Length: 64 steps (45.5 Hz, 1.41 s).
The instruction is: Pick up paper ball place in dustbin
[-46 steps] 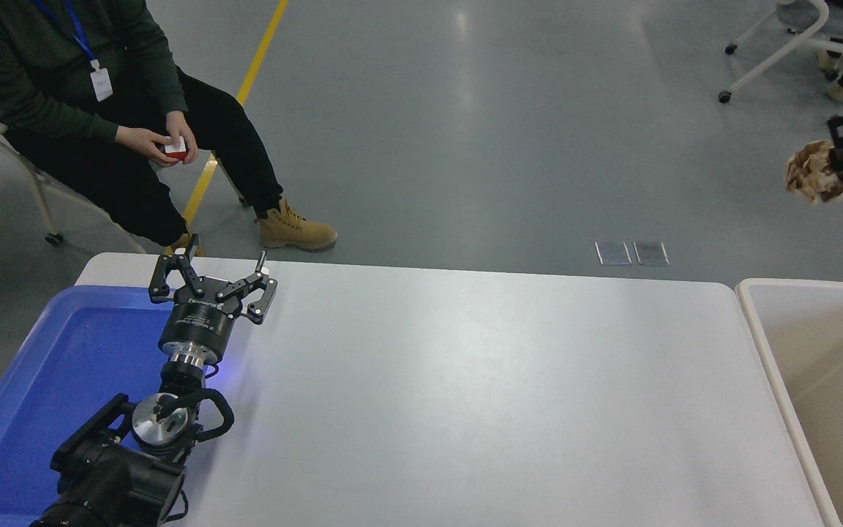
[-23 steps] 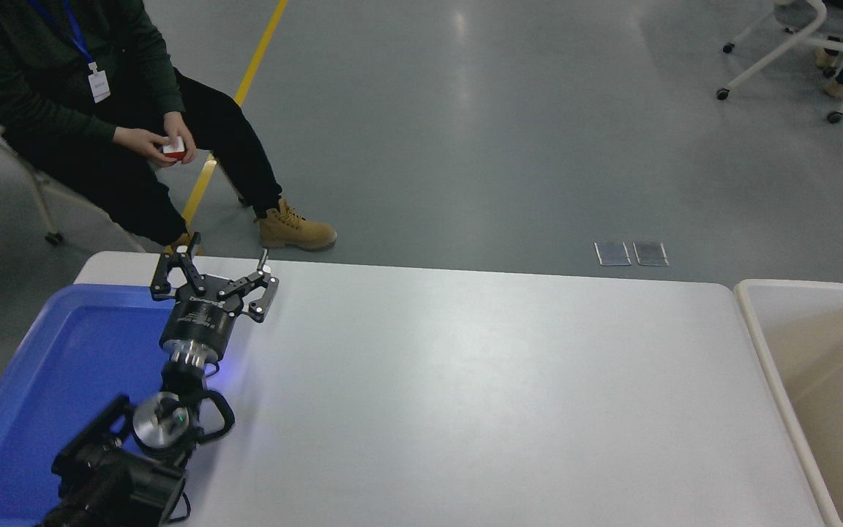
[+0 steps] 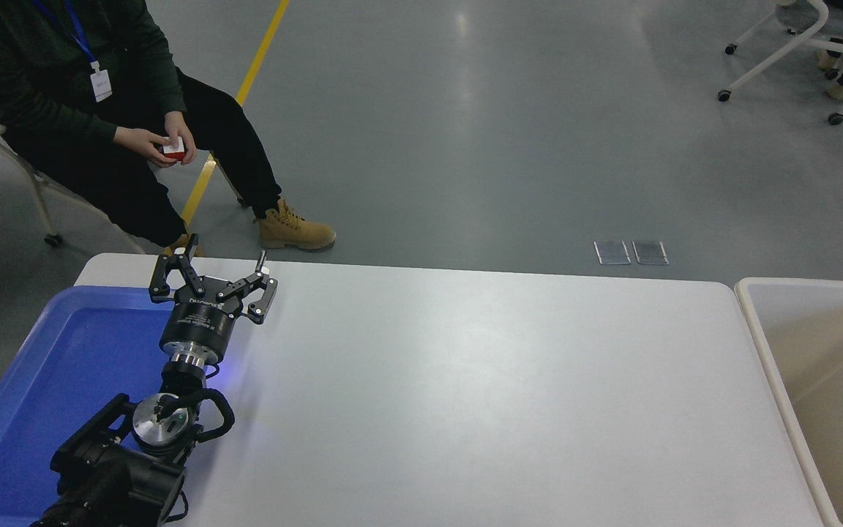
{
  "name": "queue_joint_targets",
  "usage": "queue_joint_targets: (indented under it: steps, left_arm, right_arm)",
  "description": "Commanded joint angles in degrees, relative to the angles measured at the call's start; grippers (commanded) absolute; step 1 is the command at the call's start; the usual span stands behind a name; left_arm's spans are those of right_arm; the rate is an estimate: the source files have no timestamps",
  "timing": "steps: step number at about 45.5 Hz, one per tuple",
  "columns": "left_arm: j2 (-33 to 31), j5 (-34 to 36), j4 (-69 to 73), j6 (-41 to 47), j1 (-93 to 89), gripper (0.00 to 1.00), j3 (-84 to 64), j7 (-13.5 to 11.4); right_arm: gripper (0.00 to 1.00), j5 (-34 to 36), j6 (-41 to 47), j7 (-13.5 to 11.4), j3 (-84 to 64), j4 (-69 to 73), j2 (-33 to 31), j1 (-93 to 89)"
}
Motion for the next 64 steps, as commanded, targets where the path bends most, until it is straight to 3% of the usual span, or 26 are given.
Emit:
queue_joint_targets:
  steps: [1,9,15,33,37,48,51,53,54,64]
  left_arm:
    - [0.0,0.0,0.0,0.0,0.0,0.99,0.0,0.0]
    - [0.0,0.0,0.0,0.0,0.0,0.99,0.0,0.0]
    - [0.0,0.0,0.0,0.0,0.0,0.99,0.0,0.0]
    - [0.1,0.0,0.0,0.0,0.0,0.99,0.0,0.0]
    - [0.0,0.0,0.0,0.0,0.0,0.99,0.0,0.0]
    - [0.0,0.0,0.0,0.0,0.0,0.99,0.0,0.0]
    - [0.0,0.0,0.0,0.0,0.0,0.99,0.0,0.0]
    - [0.0,0.0,0.0,0.0,0.0,0.99,0.0,0.0]
    - [0.0,0.0,0.0,0.0,0.0,0.99,0.0,0.0]
    - [0.0,0.0,0.0,0.0,0.0,0.99,0.0,0.0]
  right_arm:
    - [0.00,11.2,-10.2,0.0,17.3,-17.7,11.4,-26.7]
    - [0.00,11.2,-10.4,0.0,31.8,-33.2,23.4,-40.4]
    - [0.00,11.2,-12.4,0.0,39.1,-36.1,28.8,-44.1]
    - [0.00,11.3,-18.2,0.1,47.4,-35.6,36.5,-49.8]
    - [0.11,11.3,-19.3,0.3,47.5,-35.5,37.8,-50.3]
    - [0.16,11.3,-19.7,0.4,49.0,-35.6,39.5,-51.0]
    - [0.32,11.3,-19.7,0.5,49.0,-35.6,39.5,-51.0]
    - [0.94,11.3,-19.4,0.5,49.4,-35.6,39.5,-51.0]
    - [1.00,11.3,-19.3,0.5,49.6,-35.5,39.5,-51.0]
    - [1.00,11.3,-19.3,0.5,49.8,-35.5,39.0,-51.2]
